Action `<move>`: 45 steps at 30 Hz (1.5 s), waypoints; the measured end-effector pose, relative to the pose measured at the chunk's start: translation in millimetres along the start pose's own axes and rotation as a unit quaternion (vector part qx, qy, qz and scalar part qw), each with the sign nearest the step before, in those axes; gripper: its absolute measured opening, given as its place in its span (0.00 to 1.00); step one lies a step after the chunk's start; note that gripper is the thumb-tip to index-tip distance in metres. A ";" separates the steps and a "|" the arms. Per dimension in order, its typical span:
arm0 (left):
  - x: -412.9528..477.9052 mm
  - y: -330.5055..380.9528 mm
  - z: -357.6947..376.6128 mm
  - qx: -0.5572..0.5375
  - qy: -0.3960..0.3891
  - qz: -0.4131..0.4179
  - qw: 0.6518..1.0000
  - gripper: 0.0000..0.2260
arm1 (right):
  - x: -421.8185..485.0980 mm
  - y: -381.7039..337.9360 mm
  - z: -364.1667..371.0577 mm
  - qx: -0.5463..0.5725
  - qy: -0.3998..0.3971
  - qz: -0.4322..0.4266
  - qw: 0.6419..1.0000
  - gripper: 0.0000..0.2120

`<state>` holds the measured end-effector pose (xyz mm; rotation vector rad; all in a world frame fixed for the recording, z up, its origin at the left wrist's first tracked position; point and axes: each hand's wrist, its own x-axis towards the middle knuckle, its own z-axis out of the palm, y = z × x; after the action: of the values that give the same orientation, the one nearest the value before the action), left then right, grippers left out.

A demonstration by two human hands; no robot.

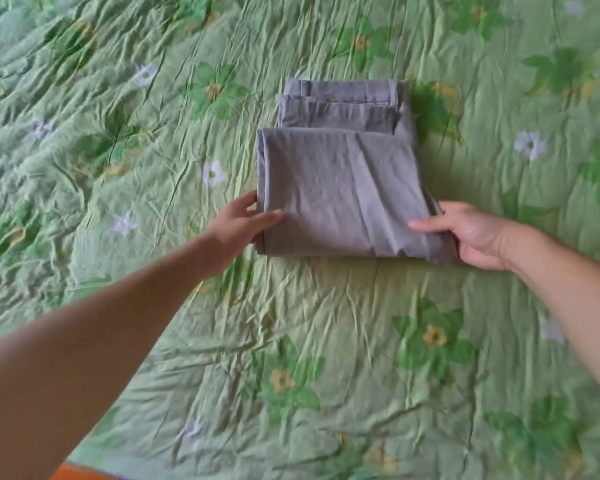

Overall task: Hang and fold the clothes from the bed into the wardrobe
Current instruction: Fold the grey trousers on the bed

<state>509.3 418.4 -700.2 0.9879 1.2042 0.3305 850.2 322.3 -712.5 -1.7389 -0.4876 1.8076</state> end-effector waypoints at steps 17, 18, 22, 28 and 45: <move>-9.4 -23.6 24.2 0.103 0.022 0.084 0.991 0.14 | -9.0 13.6 17.7 0.045 -0.074 0.079 0.993 0.22; -15.0 -26.7 23.7 0.104 0.014 0.078 0.991 0.15 | -13.3 21.4 22.9 0.038 -0.072 0.087 0.993 0.23; -43.8 -44.1 23.8 0.072 -0.013 0.032 0.997 0.13 | -41.2 61.6 37.3 0.060 -0.030 0.098 0.993 0.29; -105.6 -97.0 26.0 0.097 -0.036 -0.048 0.993 0.15 | -92.7 128.8 58.1 0.067 -0.045 0.157 0.984 0.33; -17.3 -25.5 26.5 0.117 0.066 -0.029 0.991 0.19 | -35.8 49.6 35.9 -0.014 0.094 0.005 0.995 0.31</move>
<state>519.4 380.0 -708.7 1.1433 1.4134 0.2143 806.5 266.4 -712.6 -1.9113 -0.4301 1.6299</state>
